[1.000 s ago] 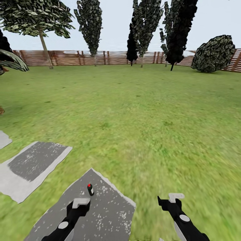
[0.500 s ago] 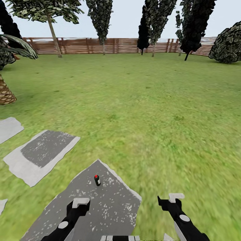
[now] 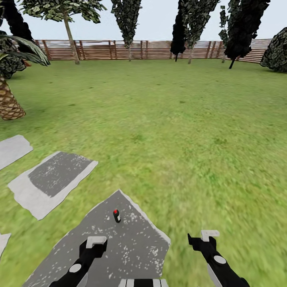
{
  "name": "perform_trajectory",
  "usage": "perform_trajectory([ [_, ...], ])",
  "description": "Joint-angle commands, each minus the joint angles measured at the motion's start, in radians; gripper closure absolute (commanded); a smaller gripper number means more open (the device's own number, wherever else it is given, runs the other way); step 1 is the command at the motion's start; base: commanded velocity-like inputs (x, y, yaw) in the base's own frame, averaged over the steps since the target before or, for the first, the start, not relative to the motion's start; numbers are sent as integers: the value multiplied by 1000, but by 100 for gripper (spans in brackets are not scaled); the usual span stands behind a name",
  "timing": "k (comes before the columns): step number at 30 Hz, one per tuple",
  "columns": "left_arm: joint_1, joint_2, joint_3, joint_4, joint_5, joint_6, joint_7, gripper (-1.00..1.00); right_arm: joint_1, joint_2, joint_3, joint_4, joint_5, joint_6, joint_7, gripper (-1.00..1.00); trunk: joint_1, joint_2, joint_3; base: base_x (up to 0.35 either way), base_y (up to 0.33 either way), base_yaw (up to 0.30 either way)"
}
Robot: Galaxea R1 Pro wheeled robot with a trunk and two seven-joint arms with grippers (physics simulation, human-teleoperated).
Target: Pick up the pesticide atomizer in the garden and spray insectifuge to fully cover both potted plants in the garden.
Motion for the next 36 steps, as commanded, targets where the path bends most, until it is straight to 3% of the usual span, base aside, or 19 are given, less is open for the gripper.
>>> perform_trajectory([
  [1, 0, 0, -1, 1, 0, -3, 1, -100, -1, 0, -2, 1, 3, -4, 0, -100, 0, 0, -1, 274, -192, 2],
  [15, 0, 0, 0, -3, 2, -3, 1, -100, -1, 0, -2, 1, 5, -3, 0, -100, 0, 0, -1, 268, -191, 0],
  [32, 1, 0, 4, 1, 6, -7, 1, -100, -1, 0, -2, 0, 3, -4, 0, -100, 0, 0, -1, 83, -37, 0],
  [36, 10, 0, 5, 5, 7, -83, 1, -100, -1, 0, -2, 0, 3, -4, 0, -100, 0, 0, -1, 4, -2, 0],
])
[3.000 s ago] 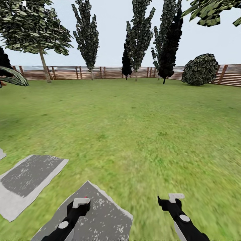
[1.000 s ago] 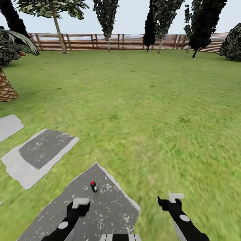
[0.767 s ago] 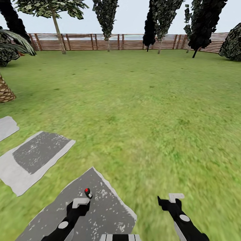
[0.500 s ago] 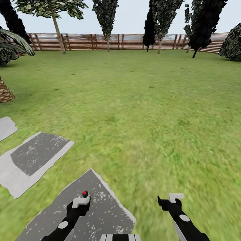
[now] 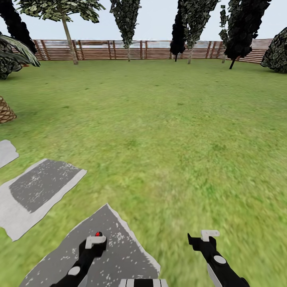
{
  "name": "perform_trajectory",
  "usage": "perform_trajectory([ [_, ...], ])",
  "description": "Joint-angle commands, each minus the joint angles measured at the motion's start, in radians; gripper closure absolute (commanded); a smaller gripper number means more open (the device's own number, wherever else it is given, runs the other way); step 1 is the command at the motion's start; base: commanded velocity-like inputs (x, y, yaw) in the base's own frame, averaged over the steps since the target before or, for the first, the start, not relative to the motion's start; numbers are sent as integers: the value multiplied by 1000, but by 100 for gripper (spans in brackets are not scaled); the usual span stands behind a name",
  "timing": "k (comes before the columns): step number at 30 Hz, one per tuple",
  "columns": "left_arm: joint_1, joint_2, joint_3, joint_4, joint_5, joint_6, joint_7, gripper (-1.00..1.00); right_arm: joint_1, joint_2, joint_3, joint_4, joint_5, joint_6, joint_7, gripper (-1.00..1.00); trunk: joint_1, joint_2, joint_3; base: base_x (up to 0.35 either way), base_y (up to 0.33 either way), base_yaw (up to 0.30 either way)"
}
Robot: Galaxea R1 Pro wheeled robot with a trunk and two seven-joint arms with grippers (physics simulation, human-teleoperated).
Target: Pick up the pesticide atomizer in the garden and spray insectifuge to fully cover both potted plants in the garden.
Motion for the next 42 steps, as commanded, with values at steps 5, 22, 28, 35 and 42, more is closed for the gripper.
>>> perform_trajectory([
  [5, 1, 0, 2, 2, 4, -40, 1, -100, 0, 0, -2, 2, 3, -3, 0, -100, 0, 0, -1, 0, 0, 0],
  [22, 3, 2, 3, 2, 5, -55, 1, -100, 0, 0, -2, 2, 3, -3, 0, -100, 4, -3, -60, 0, 0, 0],
  [28, 3, 2, 3, 2, 5, -58, 2, -100, 0, 0, -2, 2, 3, -3, 0, -100, 7, -4, -92, 0, 0, 0],
  [35, 3, 2, 3, 3, 5, -60, 5, -100, 0, 0, -2, 2, 4, -2, 0, -100, 9, -5, -115, 0, 0, 0],
  [42, 3, 1, 3, 3, 5, -60, 6, -100, 0, 0, -2, 2, 4, -2, 0, -100, 9, -5, -116, 32, 1, 0],
])
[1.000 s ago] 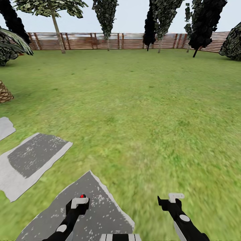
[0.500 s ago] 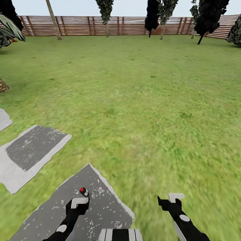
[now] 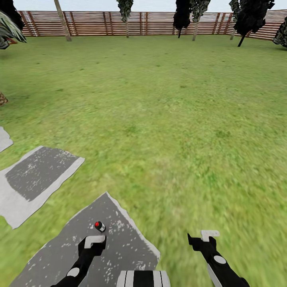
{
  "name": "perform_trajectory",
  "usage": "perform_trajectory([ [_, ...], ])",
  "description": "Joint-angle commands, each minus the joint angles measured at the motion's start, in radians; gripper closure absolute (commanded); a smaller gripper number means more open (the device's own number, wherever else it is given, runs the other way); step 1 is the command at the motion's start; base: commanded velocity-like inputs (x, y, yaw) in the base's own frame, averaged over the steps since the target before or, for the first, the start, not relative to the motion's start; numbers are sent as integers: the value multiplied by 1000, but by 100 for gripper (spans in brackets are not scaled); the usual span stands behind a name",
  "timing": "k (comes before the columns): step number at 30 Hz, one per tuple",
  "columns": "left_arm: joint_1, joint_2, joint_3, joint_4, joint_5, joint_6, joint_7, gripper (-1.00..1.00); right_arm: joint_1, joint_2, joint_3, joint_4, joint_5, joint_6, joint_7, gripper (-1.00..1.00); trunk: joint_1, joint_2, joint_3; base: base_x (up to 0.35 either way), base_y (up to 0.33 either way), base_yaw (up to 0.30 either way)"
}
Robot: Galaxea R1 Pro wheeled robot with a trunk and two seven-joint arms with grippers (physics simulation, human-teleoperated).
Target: Pick up the pesticide atomizer in the garden and spray insectifuge to fully cover both potted plants in the garden.
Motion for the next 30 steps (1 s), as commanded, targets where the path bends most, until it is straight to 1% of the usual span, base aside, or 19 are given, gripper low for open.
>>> perform_trajectory([
  [1, 0, 0, 0, 1, 1, -3, 1, -100, 0, 0, -2, 1, 3, -3, 0, -100, 0, 0, -1, 218, 29, 0],
  [6, 0, 0, 0, 1, 1, -3, 1, -100, 0, 0, -2, 1, 3, -3, 0, -100, 0, 0, -1, 139, 19, 0],
  [14, 0, 0, 0, 1, 1, -3, 1, -100, 0, 0, -2, 1, 3, -4, 0, -100, 0, 0, -1, 13, 2, 0],
  [23, 0, 0, 0, 1, 1, -4, 1, -100, 0, 0, -2, 1, 3, -4, 0, -100, 0, 0, -1, 67, 0, 2],
  [30, 0, 1, 0, 1, 1, -5, 1, -100, 0, 0, -2, 1, 3, -5, 0, -100, 0, 0, -1, 1, 0, 75],
])
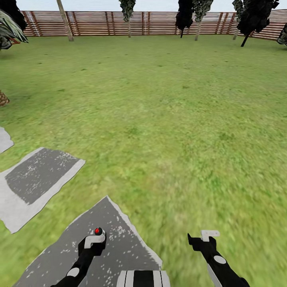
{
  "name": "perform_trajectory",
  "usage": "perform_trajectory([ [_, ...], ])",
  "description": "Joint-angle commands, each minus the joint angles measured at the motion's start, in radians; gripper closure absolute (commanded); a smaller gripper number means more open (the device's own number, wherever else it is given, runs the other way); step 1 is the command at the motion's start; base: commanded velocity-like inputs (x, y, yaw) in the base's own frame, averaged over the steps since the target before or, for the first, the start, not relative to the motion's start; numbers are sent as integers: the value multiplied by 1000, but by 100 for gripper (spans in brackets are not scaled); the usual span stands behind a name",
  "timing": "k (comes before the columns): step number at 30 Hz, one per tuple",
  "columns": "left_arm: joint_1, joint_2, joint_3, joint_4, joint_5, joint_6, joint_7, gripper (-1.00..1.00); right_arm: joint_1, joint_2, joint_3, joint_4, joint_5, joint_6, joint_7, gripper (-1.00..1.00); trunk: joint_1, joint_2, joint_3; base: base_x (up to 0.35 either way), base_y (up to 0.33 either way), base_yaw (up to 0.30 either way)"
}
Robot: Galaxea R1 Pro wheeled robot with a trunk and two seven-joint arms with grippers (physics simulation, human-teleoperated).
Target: Pick up the pesticide atomizer in the garden and spray insectifuge to fully cover both potted plants in the garden.
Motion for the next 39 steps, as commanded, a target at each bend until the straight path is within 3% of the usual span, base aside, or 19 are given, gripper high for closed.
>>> perform_trajectory([
  [1, 0, 0, 0, 1, 1, -3, 1, -100, 0, 0, -2, 1, 3, -3, 0, -100, 0, 0, -1, 0, 0, 9],
  [8, 0, 1, 0, 1, 2, -3, 1, -100, 0, 0, -2, 1, 3, -3, 0, -100, 0, 0, -2, 0, 0, 2],
  [17, 0, 1, 0, 1, 2, -3, 2, -100, 0, 0, -2, 1, 4, -2, 0, -100, 4, -2, -46, 0, 0, 0],
  [24, 0, 0, 0, 1, 3, -4, 3, -100, 0, 0, -2, 1, 3, -4, 0, -100, 4, -2, -47, 0, 0, 0],
  [27, 1, -1, 0, 1, 3, -5, 3, -100, 0, 0, -2, 2, 4, -33, -1, -100, 4, -2, -47, 0, 0, 0],
  [32, 3, -1, 0, 1, 3, -5, 3, -100, 1, 0, -2, 4, 5, -157, 0, -100, 4, -2, -47, 4, 0, 0],
  [39, 3, -1, 0, 1, 3, -5, 3, -100, 1, 0, -2, 4, 5, -173, 0, -100, 4, -2, -47, 97, 0, 0],
])
